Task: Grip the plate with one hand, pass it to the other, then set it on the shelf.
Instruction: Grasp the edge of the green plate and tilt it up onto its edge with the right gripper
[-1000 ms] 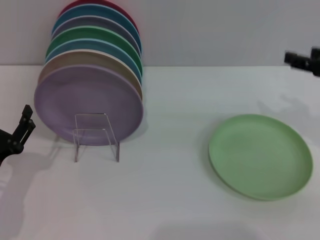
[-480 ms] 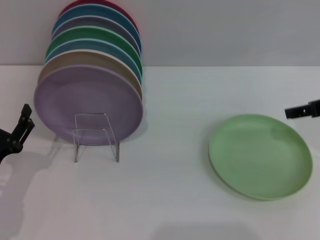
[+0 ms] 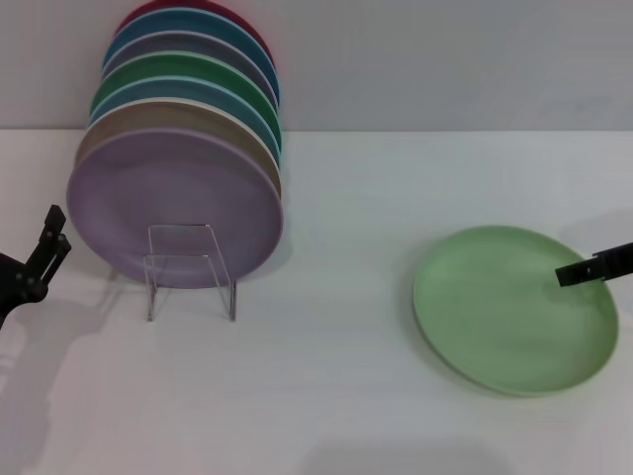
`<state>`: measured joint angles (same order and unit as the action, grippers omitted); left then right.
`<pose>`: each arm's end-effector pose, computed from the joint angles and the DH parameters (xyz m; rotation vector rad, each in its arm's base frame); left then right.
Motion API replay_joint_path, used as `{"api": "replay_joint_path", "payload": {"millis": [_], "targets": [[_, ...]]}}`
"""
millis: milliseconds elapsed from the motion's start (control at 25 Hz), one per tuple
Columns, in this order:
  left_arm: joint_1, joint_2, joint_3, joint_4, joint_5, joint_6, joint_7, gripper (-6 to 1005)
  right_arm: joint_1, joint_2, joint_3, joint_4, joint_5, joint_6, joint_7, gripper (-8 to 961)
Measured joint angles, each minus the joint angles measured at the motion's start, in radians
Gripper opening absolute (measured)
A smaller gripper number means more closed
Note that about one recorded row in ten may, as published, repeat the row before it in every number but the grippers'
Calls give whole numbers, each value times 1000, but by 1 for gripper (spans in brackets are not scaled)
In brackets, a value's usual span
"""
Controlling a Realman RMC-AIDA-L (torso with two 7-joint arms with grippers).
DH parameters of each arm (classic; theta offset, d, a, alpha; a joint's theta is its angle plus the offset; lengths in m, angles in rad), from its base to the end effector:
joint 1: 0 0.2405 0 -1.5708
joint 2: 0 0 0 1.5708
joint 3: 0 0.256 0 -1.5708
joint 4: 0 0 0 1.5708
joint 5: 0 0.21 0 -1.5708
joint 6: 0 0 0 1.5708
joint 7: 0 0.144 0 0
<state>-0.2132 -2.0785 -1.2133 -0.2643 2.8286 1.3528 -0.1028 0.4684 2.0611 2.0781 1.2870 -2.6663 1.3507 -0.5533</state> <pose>-0.3336 0.2719 -0.0034 -1.6136 -0.3478 -0.7411 0.2740 0.3664 0.0664 -2.1311 1.2656 -0.2258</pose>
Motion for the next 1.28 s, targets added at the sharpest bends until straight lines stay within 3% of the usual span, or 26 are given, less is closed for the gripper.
{"api": "replay_joint_path", "payload": {"millis": [920,1280], "targets": [[-12,0,3,5,0,-7,0,779,58,0,-1,-163,-48,-67,-14,726],[-17,0,3,-1,0,-26,0,773,79,-5,-1,-214,-67,-88,-19,429]]}}
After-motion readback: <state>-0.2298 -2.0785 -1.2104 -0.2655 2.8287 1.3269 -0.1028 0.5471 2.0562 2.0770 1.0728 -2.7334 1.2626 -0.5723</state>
